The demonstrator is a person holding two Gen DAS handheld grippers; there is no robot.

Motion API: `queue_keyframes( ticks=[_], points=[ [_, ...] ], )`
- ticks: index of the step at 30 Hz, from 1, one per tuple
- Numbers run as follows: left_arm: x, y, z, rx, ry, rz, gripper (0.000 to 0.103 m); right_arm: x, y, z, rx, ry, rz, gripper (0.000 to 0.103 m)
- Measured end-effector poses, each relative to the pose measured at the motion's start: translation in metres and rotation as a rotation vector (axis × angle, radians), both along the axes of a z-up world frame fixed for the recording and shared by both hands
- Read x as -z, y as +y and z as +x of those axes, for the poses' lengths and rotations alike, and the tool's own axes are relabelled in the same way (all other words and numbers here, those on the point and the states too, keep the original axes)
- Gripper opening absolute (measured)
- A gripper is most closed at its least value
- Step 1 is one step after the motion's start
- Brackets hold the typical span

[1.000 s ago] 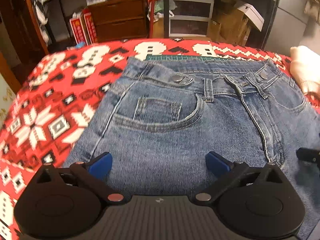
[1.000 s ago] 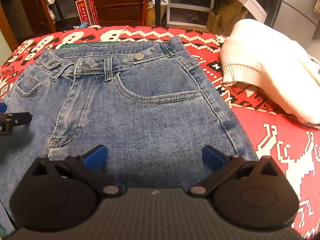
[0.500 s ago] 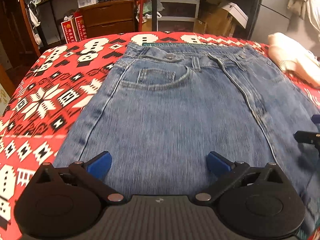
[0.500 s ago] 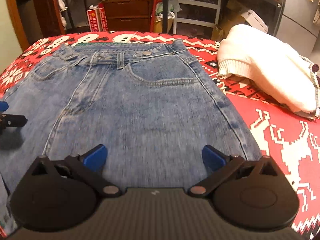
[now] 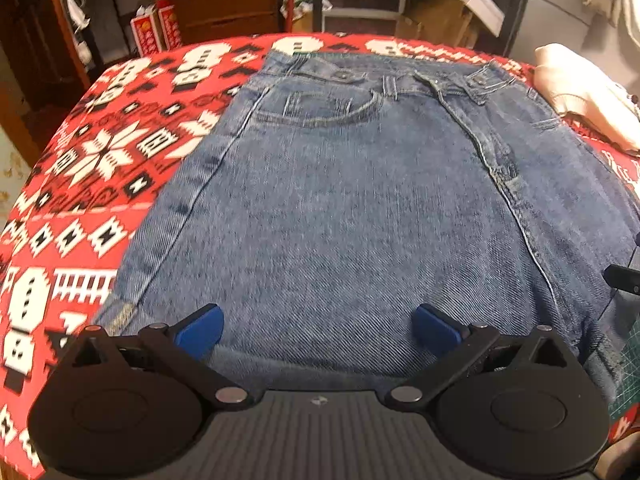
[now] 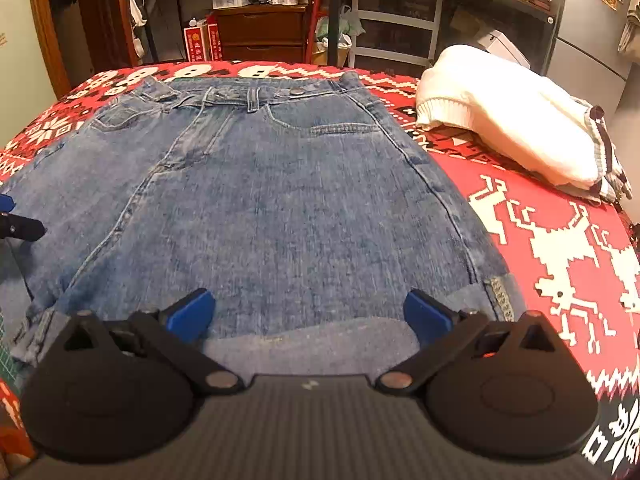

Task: Fold clothes

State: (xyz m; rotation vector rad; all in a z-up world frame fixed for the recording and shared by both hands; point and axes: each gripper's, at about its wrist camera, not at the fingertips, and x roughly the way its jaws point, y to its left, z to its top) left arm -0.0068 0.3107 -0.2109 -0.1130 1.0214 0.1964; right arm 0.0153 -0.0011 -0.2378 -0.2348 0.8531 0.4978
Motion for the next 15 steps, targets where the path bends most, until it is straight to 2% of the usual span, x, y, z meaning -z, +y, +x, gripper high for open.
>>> queue_keyframes(
  ticks=[5, 7, 10, 13, 15],
  points=[
    [-0.013, -0.025, 0.003, 0.037, -0.028, -0.01, 0.102, -0.01, 0.009, 0.01, -0.022, 0.068, -0.012, 0.103],
    [-0.015, -0.039, 0.009, 0.069, -0.042, -0.005, 0.102, -0.014, 0.016, 0.014, -0.027, 0.067, -0.005, 0.103],
    [-0.009, -0.054, 0.021, 0.099, -0.029, 0.02, 0.102, -0.013, 0.029, 0.02, -0.028, 0.057, -0.04, 0.103],
    [0.002, -0.064, 0.029, 0.121, -0.002, 0.026, 0.103, -0.008, 0.037, 0.025, -0.055, 0.089, -0.037, 0.103],
    [0.002, -0.069, 0.025, 0.132, -0.025, 0.039, 0.103, -0.004, 0.037, 0.022, -0.039, 0.083, -0.024, 0.103]
  ],
)
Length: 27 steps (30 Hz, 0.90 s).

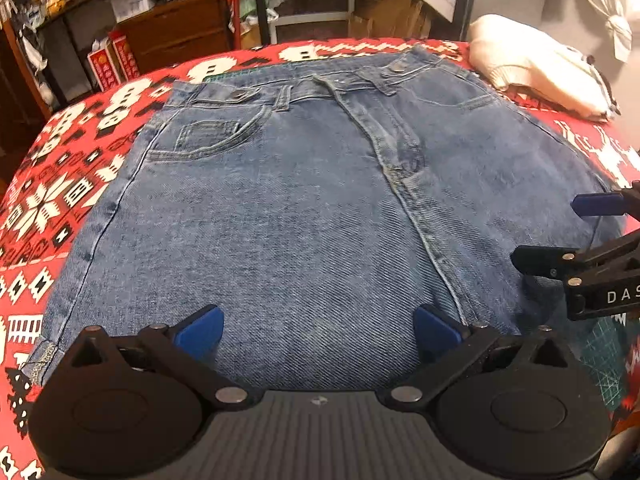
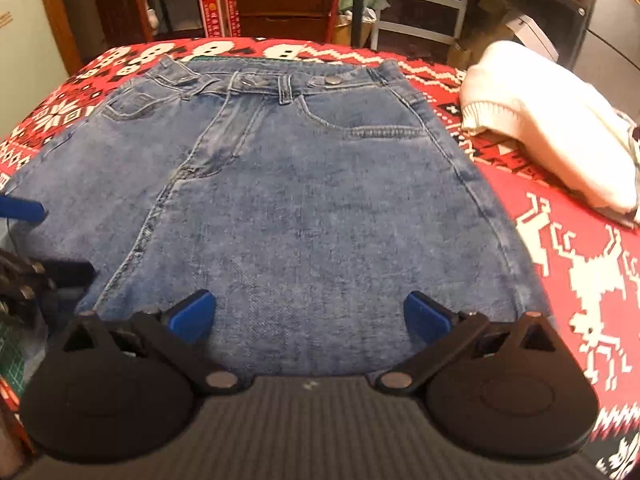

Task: Fold clothes

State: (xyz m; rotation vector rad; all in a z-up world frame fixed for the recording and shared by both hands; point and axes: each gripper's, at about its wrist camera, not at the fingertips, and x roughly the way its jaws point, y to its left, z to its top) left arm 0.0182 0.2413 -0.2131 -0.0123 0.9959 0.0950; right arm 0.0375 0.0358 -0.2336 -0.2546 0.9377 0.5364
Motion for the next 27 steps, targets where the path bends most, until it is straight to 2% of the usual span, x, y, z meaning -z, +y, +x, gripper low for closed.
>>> queue_keyframes(
  ticks=[5, 12, 16, 22, 27],
  points=[
    [0.001, -0.001, -0.009, 0.016, -0.001, -0.014, 0.103, 0.004, -0.008, -0.02, 0.031, -0.044, 0.033, 0.103],
    [0.002, -0.003, -0.019, 0.018, -0.011, -0.012, 0.103, 0.003, -0.017, -0.04, -0.048, -0.063, 0.029, 0.103],
    [0.003, -0.003, -0.021, 0.011, -0.027, -0.011, 0.103, -0.002, -0.011, -0.03, -0.052, -0.022, 0.006, 0.103],
    [0.004, -0.004, -0.024, 0.007, -0.05, -0.01, 0.103, -0.014, -0.004, -0.004, -0.012, -0.07, 0.013, 0.103],
    [0.003, -0.004, -0.024, 0.005, -0.052, -0.01, 0.103, -0.003, 0.003, 0.024, 0.025, -0.022, -0.013, 0.103]
  ],
)
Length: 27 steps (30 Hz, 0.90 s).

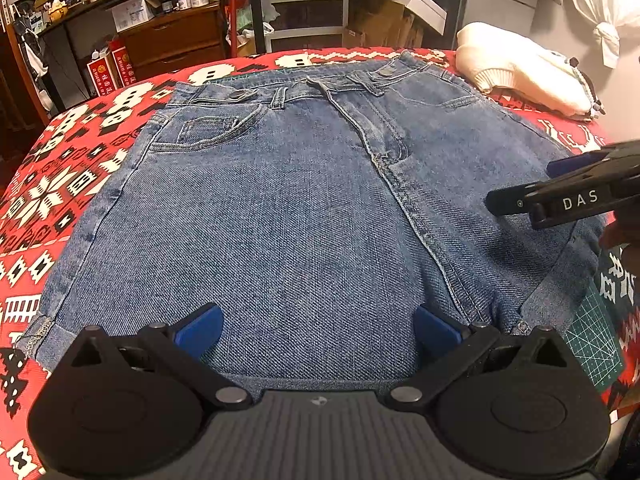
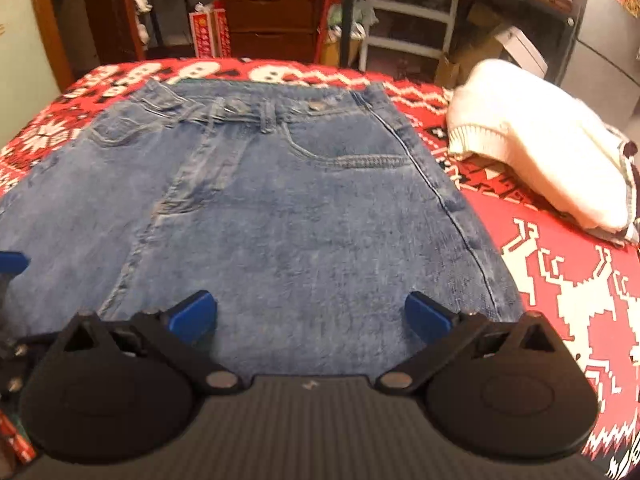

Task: Fold clothes

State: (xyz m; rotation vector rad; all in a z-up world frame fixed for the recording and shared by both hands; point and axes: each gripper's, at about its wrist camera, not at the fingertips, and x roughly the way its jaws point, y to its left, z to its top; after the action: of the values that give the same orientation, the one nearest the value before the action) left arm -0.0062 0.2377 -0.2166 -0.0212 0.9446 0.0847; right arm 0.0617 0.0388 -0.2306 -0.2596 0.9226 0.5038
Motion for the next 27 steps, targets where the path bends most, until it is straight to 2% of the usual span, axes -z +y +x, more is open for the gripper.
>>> queue_keyframes(
  ticks=[3, 12, 15, 22, 27],
  points=[
    [0.0, 0.0, 0.0, -0.001, -0.002, 0.0, 0.103, 0.007, -0.006, -0.001, 0.015, -0.013, 0.026, 0.103],
    [0.001, -0.001, -0.002, -0.004, -0.014, 0.001, 0.103, 0.01, -0.036, -0.038, 0.003, -0.065, 0.053, 0.103],
    [0.001, -0.001, -0.002, -0.004, -0.016, 0.002, 0.103, 0.007, -0.038, -0.041, -0.001, -0.048, 0.041, 0.103],
    [0.001, -0.001, -0.002, -0.005, -0.017, 0.002, 0.103, -0.004, -0.022, -0.034, -0.015, -0.012, 0.045, 0.103],
    [0.001, -0.001, -0.002, -0.005, -0.017, 0.003, 0.103, 0.004, -0.004, -0.03, -0.031, 0.0, 0.025, 0.103]
  ],
)
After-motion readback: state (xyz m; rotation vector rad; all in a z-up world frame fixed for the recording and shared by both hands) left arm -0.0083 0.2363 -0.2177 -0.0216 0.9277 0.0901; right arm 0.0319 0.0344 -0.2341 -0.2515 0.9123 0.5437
